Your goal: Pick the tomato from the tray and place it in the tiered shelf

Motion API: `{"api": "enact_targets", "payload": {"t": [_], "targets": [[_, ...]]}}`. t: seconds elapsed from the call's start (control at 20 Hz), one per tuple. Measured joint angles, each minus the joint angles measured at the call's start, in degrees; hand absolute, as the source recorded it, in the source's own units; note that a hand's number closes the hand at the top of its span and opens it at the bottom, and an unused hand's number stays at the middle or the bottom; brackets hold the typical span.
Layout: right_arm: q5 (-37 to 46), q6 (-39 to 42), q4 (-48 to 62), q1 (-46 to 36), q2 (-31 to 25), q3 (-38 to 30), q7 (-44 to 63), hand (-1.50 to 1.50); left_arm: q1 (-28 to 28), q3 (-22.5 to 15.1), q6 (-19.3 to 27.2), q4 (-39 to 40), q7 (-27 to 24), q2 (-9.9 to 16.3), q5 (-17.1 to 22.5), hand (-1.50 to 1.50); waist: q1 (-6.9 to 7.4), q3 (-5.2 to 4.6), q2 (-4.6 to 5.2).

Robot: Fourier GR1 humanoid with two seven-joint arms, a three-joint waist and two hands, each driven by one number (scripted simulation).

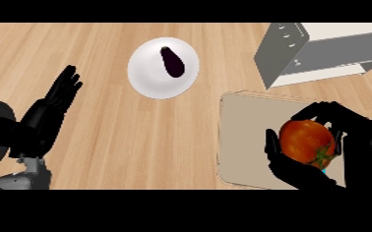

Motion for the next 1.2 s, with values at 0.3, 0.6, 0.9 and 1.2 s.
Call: {"api": "enact_targets", "payload": {"t": [0.3,0.6,0.9,1.2], "targets": [[-1.17,7.90,-1.05,-14.98,0.33,-2.88,12.44,1.50,0.27,-0.24,-0.17,-0.72,0.09,-0.42,-0.55,0.00,0.58,0.09,0.19],[-5.81,10.00,7.48,-31.22,-0.85,-11.33,16.54,1.50,1.05,-0.01,-0.91,-0.01,-1.05,-0.62,-0.52,0.00,0.83,0.12,0.29],[-19.17,-1.13,12.92,-37.27,-0.15,-18.17,17.87,1.50,0.69,-1.15,-0.91,-0.94,-0.63,-1.32,-1.09,0.00,2.06,0.35,0.59],[-32.78,-11.34,21.11,-43.72,0.20,-24.70,16.73,1.50,-0.44,-1.71,-0.26,-0.17,-0.04,-1.92,-1.96,0.00,1.72,0.26,0.57]]}}
